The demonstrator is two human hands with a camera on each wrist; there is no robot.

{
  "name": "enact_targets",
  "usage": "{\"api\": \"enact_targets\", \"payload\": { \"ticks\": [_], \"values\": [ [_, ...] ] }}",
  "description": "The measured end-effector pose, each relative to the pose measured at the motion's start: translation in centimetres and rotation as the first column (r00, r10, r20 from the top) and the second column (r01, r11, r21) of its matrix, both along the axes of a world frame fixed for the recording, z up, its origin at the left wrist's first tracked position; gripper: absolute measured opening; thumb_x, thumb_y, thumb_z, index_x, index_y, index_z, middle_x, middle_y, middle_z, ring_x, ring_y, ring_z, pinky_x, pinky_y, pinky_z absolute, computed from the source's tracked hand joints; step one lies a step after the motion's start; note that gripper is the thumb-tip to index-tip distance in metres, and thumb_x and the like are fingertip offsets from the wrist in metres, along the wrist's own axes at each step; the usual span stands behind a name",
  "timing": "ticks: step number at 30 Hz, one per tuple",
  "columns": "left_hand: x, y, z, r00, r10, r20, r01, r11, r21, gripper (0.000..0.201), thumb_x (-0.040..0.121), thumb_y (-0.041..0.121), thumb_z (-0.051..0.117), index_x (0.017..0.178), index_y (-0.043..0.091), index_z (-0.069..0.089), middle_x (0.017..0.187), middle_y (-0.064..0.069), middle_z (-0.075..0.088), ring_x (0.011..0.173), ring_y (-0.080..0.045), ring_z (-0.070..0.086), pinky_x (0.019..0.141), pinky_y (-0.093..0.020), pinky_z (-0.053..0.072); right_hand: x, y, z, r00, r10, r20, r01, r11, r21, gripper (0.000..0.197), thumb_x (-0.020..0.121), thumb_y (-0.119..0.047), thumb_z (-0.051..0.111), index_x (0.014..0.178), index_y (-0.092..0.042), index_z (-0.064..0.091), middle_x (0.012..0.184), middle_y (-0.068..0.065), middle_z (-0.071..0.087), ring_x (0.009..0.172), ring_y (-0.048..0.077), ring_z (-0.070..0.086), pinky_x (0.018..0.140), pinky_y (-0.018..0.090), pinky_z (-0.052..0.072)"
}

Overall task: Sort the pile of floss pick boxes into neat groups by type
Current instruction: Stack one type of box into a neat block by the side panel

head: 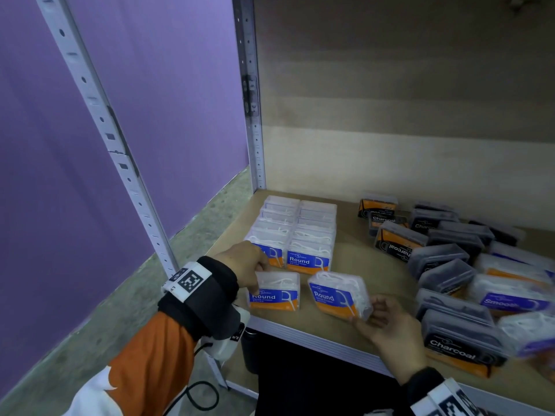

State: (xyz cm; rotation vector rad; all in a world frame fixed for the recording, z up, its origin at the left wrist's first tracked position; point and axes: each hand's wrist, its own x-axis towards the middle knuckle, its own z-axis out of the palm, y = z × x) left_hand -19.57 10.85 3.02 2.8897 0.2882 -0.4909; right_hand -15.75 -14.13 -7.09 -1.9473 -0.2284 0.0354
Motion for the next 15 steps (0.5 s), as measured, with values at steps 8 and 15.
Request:
{"api": "enact_targets", "payload": {
  "ticks": [8,15],
  "values": [
    [-0.07,0.11,-0.06,1.0,-0.006,0.006,0.006,1.0,-0.003,0.05,0.076,0.013,0.076,0.123,0.014,0.06,0.125,-0.004,0.059,0.116,-0.017,0.054,0.092,-0.021,0.043,0.0,0.22,-0.86,0.999,-0.041,-0.016,0.036,0.969,-0.246,0.035,0.065,-0.006,0.083,0.096,0.002,0.068,0.087,0.017,0.072,0.08,0.018,0.067,0.058,-0.003,0.038],
    [-0.11,0.18,-0.17,1.0,-0.002,0.008,0.003,1.0,-0.017,0.05,0.075,0.013,0.076,0.122,0.015,0.061,0.125,-0.003,0.059,0.116,-0.017,0.055,0.088,-0.019,0.041,-0.08,0.1,-0.23,0.998,0.001,-0.056,-0.02,0.944,-0.33,0.04,0.071,-0.01,0.079,0.108,-0.002,0.066,0.104,0.014,0.072,0.098,0.025,0.068,0.085,0.03,0.049]
  ]
}}
